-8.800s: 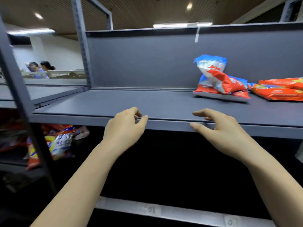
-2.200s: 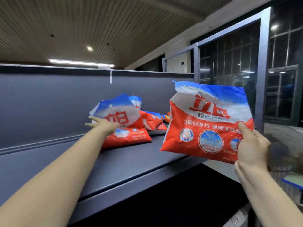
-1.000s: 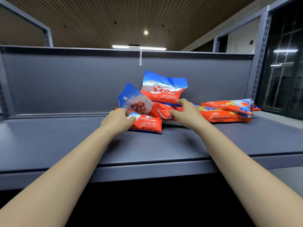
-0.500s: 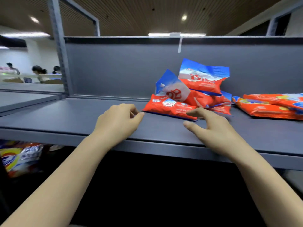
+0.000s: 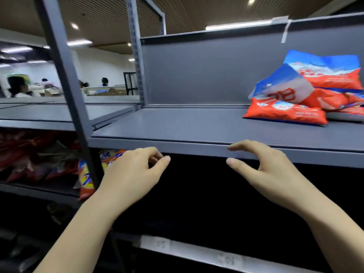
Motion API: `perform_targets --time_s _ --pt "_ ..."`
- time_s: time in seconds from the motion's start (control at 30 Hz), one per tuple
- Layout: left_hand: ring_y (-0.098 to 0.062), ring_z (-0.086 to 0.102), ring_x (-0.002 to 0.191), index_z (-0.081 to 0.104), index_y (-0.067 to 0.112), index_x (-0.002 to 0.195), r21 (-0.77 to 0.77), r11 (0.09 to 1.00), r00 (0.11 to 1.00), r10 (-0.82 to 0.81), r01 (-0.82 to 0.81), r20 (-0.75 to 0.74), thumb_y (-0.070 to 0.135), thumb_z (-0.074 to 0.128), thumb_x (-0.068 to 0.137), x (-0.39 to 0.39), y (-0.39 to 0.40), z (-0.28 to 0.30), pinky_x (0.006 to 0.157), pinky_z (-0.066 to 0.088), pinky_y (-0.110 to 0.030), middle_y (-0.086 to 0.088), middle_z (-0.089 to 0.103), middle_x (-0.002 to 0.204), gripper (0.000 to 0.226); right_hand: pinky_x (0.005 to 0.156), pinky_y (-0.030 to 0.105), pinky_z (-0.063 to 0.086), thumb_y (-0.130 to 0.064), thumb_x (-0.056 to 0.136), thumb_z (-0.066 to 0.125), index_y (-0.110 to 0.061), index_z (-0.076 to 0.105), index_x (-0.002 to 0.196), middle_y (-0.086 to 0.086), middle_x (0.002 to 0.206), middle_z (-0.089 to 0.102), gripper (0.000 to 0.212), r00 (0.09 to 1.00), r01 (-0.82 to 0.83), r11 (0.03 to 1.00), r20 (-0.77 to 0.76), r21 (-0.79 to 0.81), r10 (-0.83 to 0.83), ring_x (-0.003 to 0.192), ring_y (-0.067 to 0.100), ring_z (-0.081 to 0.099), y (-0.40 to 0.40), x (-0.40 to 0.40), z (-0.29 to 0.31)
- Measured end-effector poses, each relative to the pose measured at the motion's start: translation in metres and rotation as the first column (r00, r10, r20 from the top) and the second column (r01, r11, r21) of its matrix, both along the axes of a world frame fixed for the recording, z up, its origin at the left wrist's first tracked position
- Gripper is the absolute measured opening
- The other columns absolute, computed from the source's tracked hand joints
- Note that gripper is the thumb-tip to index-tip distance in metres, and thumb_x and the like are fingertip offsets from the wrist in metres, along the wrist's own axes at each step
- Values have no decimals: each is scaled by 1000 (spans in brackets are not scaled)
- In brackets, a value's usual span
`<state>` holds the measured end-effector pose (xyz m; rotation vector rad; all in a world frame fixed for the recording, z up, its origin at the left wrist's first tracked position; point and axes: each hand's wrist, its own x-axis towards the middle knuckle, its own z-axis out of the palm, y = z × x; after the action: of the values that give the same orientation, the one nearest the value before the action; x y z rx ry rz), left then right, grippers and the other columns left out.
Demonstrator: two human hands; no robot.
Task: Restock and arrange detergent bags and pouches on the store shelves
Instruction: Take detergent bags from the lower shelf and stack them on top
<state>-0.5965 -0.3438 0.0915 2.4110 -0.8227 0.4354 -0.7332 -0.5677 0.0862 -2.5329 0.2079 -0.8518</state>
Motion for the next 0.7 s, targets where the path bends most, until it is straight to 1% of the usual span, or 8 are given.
perform_targets --time_s 0.07,0.17,0.27,0.33,0.43,0.5,0.6,0.7 --pt "1 61 78 63 37 82 10 1000 1000 24 -24 -13 60 46 83 14 34 -12 73 51 -32 24 64 81 29 88 17 34 -45 84 58 -33 62 112 -23 113 60 31 999 -40 999 -23 -16 40 108 -2 51 36 16 -10" --pt "4 59 79 62 39 81 43 997 997 62 -60 -52 61 44 83 35 84 -32 69 49 -27 26 63 80 29 94 18 36 -50 83 52 -36 60 115 -27 114 58 36 993 -89 996 -84 -4 89 112 -5 49 87 41 -26" --pt "4 57 78 60 40 82 83 992 991 101 -93 -93 62 43 84 54 131 -52 66 46 -24 25 61 79 29 95 16 35 -53 84 50 -39 57 116 -28 116 56 36 980 -135 991 -144 16 135 113 -8 47 134 68 -44" --pt "4 55 77 60 40 85 97 987 984 139 -128 -114 62 42 85 67 160 -64 61 41 -19 26 60 79 29 95 14 34 -52 85 51 -39 57 117 -28 116 56 35 971 -164 986 -172 24 166 113 -8 46 161 87 -56" --pt "6 52 74 59 40 88 113 975 966 206 -190 -153 62 41 87 85 199 -79 56 34 -15 24 60 78 28 98 16 35 -53 86 51 -40 56 119 -28 117 55 36 954 -202 978 -219 47 207 115 -9 45 196 116 -72" --pt "6 53 73 59 40 88 114 967 950 248 -229 -192 61 41 88 96 222 -88 58 37 -16 23 61 78 28 98 16 36 -54 87 50 -40 55 120 -29 117 55 36 943 -219 974 -245 54 226 115 -9 45 214 135 -83" --pt "3 56 79 58 39 91 128 954 927 296 -272 -229 61 39 89 113 252 -99 65 44 -22 21 62 82 30 97 17 38 -56 86 50 -41 54 120 -30 116 55 37 925 -248 966 -279 66 257 114 -10 46 238 166 -97" --pt "1 56 78 57 39 94 148 937 907 344 -315 -244 60 38 90 133 275 -108 62 43 -22 19 62 81 30 99 20 40 -57 86 51 -42 53 119 -30 115 54 37 902 -286 954 -311 89 299 114 -10 46 259 196 -108"
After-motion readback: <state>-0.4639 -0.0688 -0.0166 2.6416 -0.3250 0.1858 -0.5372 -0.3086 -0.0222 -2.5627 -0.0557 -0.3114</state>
